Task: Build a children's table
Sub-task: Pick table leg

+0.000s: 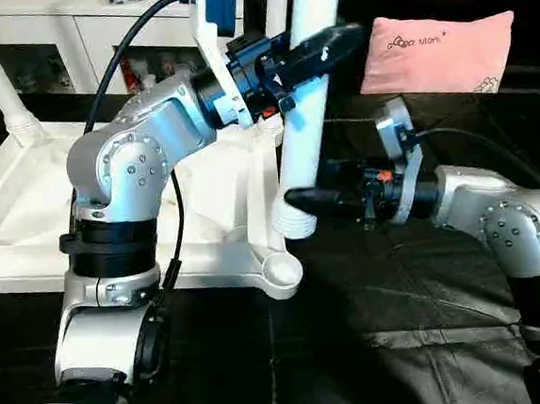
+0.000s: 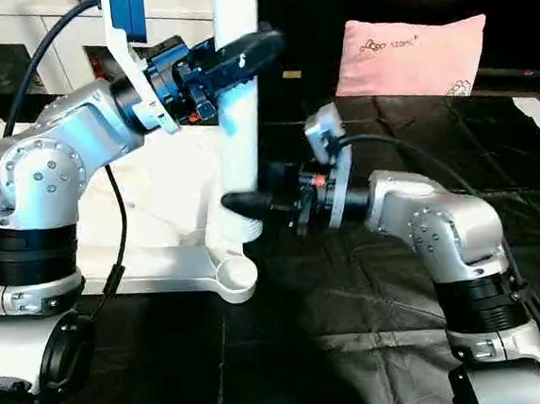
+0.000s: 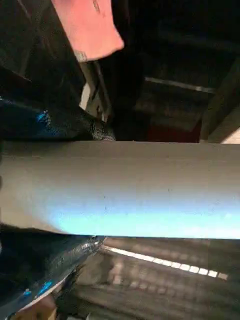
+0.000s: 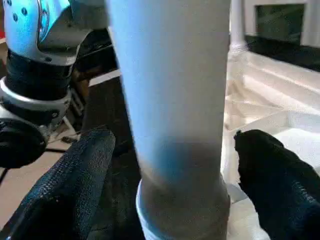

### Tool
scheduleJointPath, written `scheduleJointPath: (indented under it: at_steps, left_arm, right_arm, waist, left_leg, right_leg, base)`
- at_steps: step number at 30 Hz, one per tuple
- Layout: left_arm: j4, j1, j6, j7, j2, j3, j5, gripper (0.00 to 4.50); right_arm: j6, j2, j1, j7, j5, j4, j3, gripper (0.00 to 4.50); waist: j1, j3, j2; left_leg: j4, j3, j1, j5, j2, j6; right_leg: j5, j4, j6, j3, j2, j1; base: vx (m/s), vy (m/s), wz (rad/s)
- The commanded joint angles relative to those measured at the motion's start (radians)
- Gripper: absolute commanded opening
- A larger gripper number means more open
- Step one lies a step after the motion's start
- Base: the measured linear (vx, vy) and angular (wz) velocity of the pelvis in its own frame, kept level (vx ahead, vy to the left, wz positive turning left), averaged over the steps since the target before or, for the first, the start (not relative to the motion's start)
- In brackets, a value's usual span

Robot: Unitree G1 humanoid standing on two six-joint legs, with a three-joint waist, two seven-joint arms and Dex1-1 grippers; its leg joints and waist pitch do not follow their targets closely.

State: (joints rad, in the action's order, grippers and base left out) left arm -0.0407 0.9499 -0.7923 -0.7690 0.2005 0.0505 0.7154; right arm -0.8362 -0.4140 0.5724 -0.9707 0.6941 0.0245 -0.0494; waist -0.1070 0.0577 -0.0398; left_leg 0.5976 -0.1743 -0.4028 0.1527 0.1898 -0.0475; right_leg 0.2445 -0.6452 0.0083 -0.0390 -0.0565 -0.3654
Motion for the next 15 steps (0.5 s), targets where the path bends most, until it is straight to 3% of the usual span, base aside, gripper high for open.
scheduleJointPath:
  at_steps: [1,4,15]
  left_arm:
    - [0.03,0.014,-0.013,-0.021,0.004,-0.019,0.021,1.79]
    - [0.041,0.014,-0.02,-0.035,0.007,-0.028,0.031,1.79]
    - [0.045,0.021,-0.042,-0.028,-0.021,-0.016,0.066,1.79]
  right_arm:
    - [-0.013,-0.008,0.021,-0.019,0.012,-0.006,0.002,4.16]
    - [-0.019,-0.007,0.024,-0.034,0.022,-0.015,0.001,4.16]
    - [0.007,-0.019,0.009,-0.073,-0.006,-0.008,-0.034,3.22]
  waist:
    - [-0.002,-0.069,0.006]
    - [-0.004,-0.07,0.007]
    - [-0.005,-0.071,0.007]
  left_leg:
    - [-0.062,0.01,0.035,0.131,0.04,-0.033]
    - [-0.061,0.009,0.036,0.131,0.04,-0.032]
    - [-0.061,0.01,0.035,0.126,0.039,-0.037]
  right_leg:
    - [-0.037,0.073,-0.239,0.039,-0.078,0.037]
    - [-0.035,0.073,-0.238,0.039,-0.078,0.036]
    - [-0.056,0.072,-0.237,0.038,-0.076,0.039]
  base:
    - [0.0,0.0,0.0]
    - [0.0,0.0,0.0]
    - [0.0,0.0,0.0]
